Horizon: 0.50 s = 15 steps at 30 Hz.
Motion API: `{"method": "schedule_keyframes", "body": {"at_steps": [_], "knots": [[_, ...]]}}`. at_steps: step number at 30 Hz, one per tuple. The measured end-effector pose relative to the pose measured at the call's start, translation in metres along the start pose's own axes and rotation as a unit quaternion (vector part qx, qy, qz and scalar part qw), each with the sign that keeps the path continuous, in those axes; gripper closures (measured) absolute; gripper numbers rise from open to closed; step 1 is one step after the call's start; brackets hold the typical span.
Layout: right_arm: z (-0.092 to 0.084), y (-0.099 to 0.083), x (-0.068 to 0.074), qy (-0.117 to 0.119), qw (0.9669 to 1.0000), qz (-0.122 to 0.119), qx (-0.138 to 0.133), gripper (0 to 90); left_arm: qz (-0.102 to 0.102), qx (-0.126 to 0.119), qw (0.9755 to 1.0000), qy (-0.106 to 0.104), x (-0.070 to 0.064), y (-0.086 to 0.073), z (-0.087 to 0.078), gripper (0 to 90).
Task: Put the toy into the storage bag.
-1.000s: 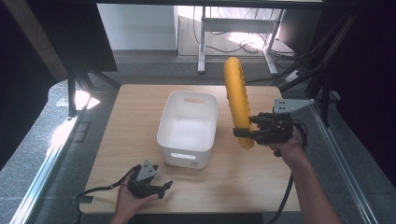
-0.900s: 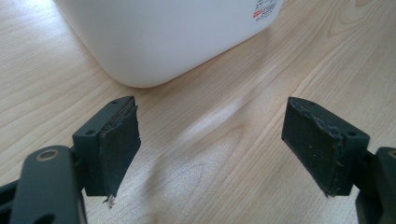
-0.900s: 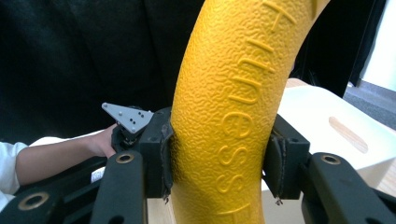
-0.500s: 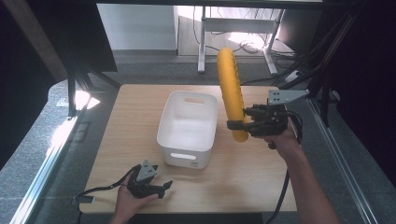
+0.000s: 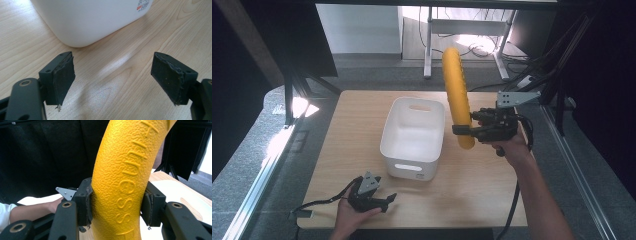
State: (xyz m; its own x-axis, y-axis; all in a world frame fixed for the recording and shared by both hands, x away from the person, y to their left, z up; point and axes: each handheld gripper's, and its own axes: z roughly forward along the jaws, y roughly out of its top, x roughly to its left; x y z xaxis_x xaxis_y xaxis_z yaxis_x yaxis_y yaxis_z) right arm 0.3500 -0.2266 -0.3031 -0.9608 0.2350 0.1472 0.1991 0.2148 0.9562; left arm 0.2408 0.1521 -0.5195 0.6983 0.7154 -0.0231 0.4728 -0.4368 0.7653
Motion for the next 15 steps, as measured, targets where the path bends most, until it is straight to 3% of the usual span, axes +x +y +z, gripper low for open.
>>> {"method": "schedule_keyframes", "body": {"at_steps": [15], "knots": [[0.0045,0.008,0.001,0.003,1.0,-0.006,-0.003,50.9,0.0,0.001,1.0,-0.001,-0.0001,-0.0001,0.0003,19.2]]}}
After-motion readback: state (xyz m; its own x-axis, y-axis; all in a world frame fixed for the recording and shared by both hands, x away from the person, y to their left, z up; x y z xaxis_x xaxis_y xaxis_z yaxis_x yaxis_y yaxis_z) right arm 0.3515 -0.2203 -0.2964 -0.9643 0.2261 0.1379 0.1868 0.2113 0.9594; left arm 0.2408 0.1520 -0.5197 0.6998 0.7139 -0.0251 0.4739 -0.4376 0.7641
